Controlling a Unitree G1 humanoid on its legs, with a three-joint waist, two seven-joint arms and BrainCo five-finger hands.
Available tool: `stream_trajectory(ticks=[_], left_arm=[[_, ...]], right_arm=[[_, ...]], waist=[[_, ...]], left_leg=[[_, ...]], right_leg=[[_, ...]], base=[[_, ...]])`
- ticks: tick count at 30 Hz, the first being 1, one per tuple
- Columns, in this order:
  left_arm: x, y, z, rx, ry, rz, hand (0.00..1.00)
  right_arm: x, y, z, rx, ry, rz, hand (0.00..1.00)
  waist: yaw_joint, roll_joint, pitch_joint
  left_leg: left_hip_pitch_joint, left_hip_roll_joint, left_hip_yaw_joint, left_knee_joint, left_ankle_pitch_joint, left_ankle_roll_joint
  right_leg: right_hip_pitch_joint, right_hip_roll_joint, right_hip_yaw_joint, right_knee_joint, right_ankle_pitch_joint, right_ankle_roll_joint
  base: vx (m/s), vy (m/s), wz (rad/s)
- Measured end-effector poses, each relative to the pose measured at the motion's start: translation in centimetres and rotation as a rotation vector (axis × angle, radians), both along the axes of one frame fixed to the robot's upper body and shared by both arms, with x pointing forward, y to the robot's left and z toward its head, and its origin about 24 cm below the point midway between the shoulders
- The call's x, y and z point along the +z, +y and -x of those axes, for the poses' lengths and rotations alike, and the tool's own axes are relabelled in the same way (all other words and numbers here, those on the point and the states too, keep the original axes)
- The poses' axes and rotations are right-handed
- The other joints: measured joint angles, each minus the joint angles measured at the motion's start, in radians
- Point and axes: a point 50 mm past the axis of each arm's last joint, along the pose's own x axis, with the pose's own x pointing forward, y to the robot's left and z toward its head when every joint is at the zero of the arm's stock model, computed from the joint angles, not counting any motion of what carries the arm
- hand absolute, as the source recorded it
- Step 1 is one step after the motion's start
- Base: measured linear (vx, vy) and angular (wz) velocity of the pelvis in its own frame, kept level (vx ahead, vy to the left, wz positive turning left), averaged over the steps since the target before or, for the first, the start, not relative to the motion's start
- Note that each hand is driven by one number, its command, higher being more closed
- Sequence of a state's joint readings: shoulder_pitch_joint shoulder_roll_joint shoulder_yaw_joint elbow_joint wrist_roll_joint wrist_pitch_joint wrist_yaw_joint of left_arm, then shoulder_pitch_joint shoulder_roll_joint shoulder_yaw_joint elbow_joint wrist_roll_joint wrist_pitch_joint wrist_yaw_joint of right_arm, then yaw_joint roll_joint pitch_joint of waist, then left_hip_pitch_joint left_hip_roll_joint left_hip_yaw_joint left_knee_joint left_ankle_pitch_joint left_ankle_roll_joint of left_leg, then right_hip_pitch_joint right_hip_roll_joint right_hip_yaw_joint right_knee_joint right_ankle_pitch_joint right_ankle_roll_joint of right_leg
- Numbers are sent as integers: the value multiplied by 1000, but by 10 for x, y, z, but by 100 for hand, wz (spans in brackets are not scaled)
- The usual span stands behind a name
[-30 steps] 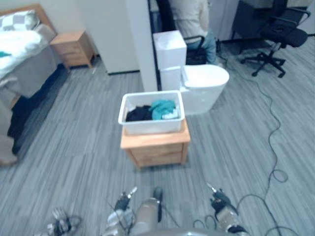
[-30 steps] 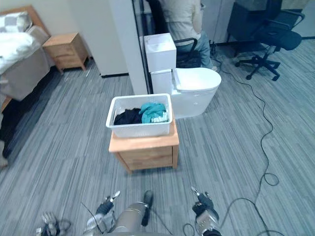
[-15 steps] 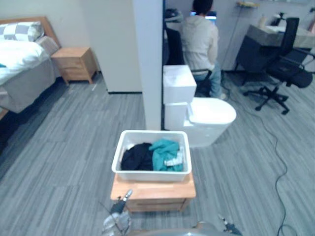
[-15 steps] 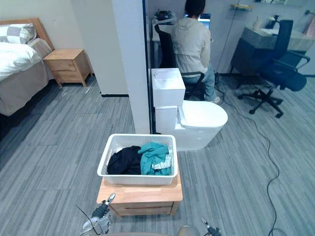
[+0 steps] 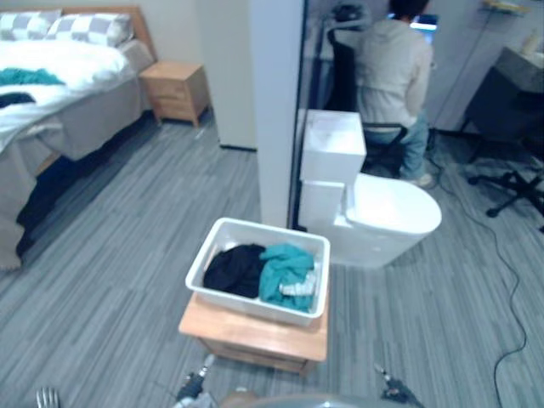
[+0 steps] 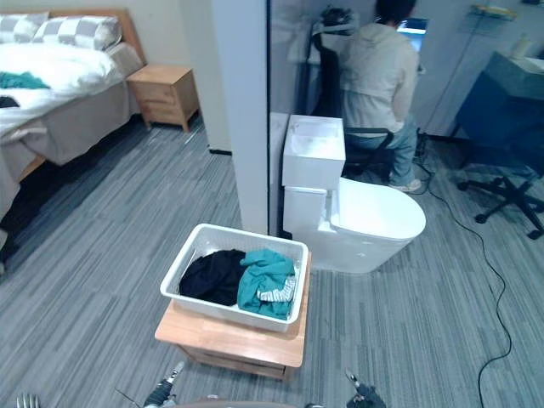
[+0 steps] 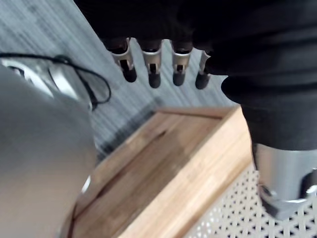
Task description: Pick up the laundry basket with both hands and put the clothes into the washing machine.
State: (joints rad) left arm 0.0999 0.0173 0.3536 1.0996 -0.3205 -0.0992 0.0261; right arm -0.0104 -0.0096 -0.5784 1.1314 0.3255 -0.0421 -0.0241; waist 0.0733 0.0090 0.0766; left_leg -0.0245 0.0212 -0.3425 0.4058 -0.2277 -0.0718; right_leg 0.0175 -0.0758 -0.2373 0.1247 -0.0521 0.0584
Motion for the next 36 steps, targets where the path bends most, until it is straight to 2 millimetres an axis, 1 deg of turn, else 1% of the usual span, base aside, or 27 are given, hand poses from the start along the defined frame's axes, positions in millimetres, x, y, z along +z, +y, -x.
stream_trajectory(ticks=[1,2,3,5,6,7,8,9,10,11,12,13,14,16,19,21,23,24,25,26,27,28,30,32,33,35,36], left_arm=[[0,1,1,-2,-1,-5,0],[1,2,-1,4,-9,-5,0],[3,0,-7,-1,-32,-11,0],[10,2,-22,-7,-99,-37,0],[18,4,-31,12,-162,-63,0],[22,6,-35,21,-195,-71,0],[30,11,-41,54,-243,-92,0],[38,17,-44,69,-297,-117,0],[43,19,-47,60,-324,-126,0],[52,21,-53,41,-378,-142,0],[61,23,-57,40,-426,-156,0],[66,24,-60,41,-453,-161,0],[73,26,-63,43,-492,-172,0],[94,31,-75,46,-598,-200,0],[117,28,-93,29,-719,-214,0],[125,23,-104,3,-769,-212,0],[133,18,-119,-15,-816,-207,0],[143,18,-134,-44,-860,-218,0],[149,19,-141,-63,-882,-226,0],[157,20,-153,-96,-912,-239,0],[168,20,-171,-136,-948,-261,0],[174,19,-180,-154,-961,-272,0],[189,19,-208,-191,-985,-306,0],[196,19,-223,-211,-985,-328,0],[206,20,-238,-226,-984,-362,0],[218,22,-252,-232,-985,-395,0],[226,24,-262,-248,-976,-428,0]], right_arm=[[9,-5,-19,36,-64,49,0],[14,-9,-27,42,-98,77,0],[27,-20,-44,56,-172,151,0],[48,-37,-65,76,-265,249,0],[60,-43,-78,73,-318,293,0],[67,-47,-85,68,-347,318,0],[77,-51,-93,59,-382,354,0],[86,-48,-99,55,-428,366,0],[90,-48,-100,48,-449,376,0],[99,-50,-103,39,-488,401,0],[108,-52,-106,33,-521,423,0],[112,-52,-107,36,-541,435,0],[119,-52,-109,48,-567,453,0],[131,-48,-116,94,-616,489,0],[139,-45,-120,140,-638,524,0],[144,-49,-124,178,-650,552,0],[154,-55,-131,231,-671,588,0],[166,-57,-145,264,-705,614,0],[174,-57,-154,283,-730,629,0],[188,-56,-169,320,-768,655,0],[206,-56,-192,371,-808,689,0],[215,-55,-202,393,-823,704,0],[244,-38,-233,484,-901,723,0],[257,-24,-247,538,-938,722,0],[265,-13,-257,573,-954,711,0],[273,-4,-265,598,-969,707,0],[279,0,-270,599,-985,699,0]], waist=[[-3,-6,11],[-3,-17,17],[-8,-3,18],[-11,12,17],[-6,28,12],[-7,36,14],[-3,30,14],[-6,17,10],[-8,12,8],[-7,-13,-6],[-5,-2,-14],[-5,-17,-25],[-4,-14,-29],[-4,-12,-33],[-4,-15,-32],[-3,-21,-27],[-5,-26,4],[-5,-37,52],[-5,-42,77],[-6,-46,114],[-6,-53,158],[-5,-56,181],[-3,-56,245],[-2,-56,269],[2,-60,291],[8,-64,327],[17,-64,342]], left_leg=[[-14,1,4,-1,13,-21],[-17,-1,23,-8,17,-34],[-38,26,94,-20,12,-19],[-67,75,158,-61,8,-15],[-66,97,160,-111,9,-29],[-67,107,171,-128,25,-64],[-60,91,209,-138,29,-61],[-57,60,238,-164,36,-47],[-55,46,250,-170,38,-43],[-37,18,280,-192,44,-20],[-31,-2,307,-204,49,-7],[-25,-8,320,-209,50,4],[-20,-17,333,-216,55,13],[-21,-25,351,-215,55,16],[-35,-20,344,-215,55,16],[-57,-15,340,-210,55,16],[-95,-8,328,-184,55,16],[-124,0,321,-158,54,15],[-139,4,320,-146,54,15],[-166,10,318,-127,53,13],[-208,14,317,-104,53,13],[-222,15,316,-93,54,12],[-263,21,317,-63,57,8],[-297,26,317,-46,59,4],[-325,32,314,-37,65,-4],[-336,39,313,-30,68,-9],[-354,48,314,-16,69,-10]], right_leg=[[-1,-25,-9,2,-8,-12],[-3,-38,-9,0,-12,-9],[-10,-44,-10,-4,-19,3],[-37,-54,-5,-4,-10,27],[-64,-54,3,-2,-2,46],[-75,-53,16,-2,3,54],[-70,-74,54,-22,15,77],[-69,-101,79,-50,41,96],[-69,-114,87,-61,51,105],[-67,-140,110,-83,79,113],[-63,-158,133,-115,108,118],[-58,-165,138,-130,120,123],[-55,-174,148,-147,133,128],[-57,-180,157,-177,154,130],[-61,-172,151,-197,157,127],[-79,-168,145,-197,157,126],[-97,-161,126,-195,168,113],[-119,-153,123,-179,171,109],[-130,-150,121,-170,171,109],[-157,-144,119,-151,171,109],[-200,-139,121,-122,171,108],[-213,-139,123,-113,170,108],[-250,-134,129,-95,179,97],[-277,-129,129,-86,186,89],[-300,-122,129,-85,196,81],[-307,-115,128,-87,204,77],[-323,-106,130,-86,210,72]], base=[[-122,54,25],[-130,57,34],[-110,9,29],[-160,80,18],[-125,170,-15],[-62,236,-49],[6,257,-57],[22,243,-50],[55,214,-42],[81,204,-40],[99,207,-43],[118,180,-34],[132,141,-28],[162,95,-20],[139,-14,5],[39,-57,9],[-42,-57,15],[-92,-43,8],[-167,-62,7],[-212,-57,5],[-230,-47,5],[-237,-24,2],[-229,-22,-3],[-188,-24,-1],[-171,-33,-1],[-115,-41,-4],[-100,-39,-11]])
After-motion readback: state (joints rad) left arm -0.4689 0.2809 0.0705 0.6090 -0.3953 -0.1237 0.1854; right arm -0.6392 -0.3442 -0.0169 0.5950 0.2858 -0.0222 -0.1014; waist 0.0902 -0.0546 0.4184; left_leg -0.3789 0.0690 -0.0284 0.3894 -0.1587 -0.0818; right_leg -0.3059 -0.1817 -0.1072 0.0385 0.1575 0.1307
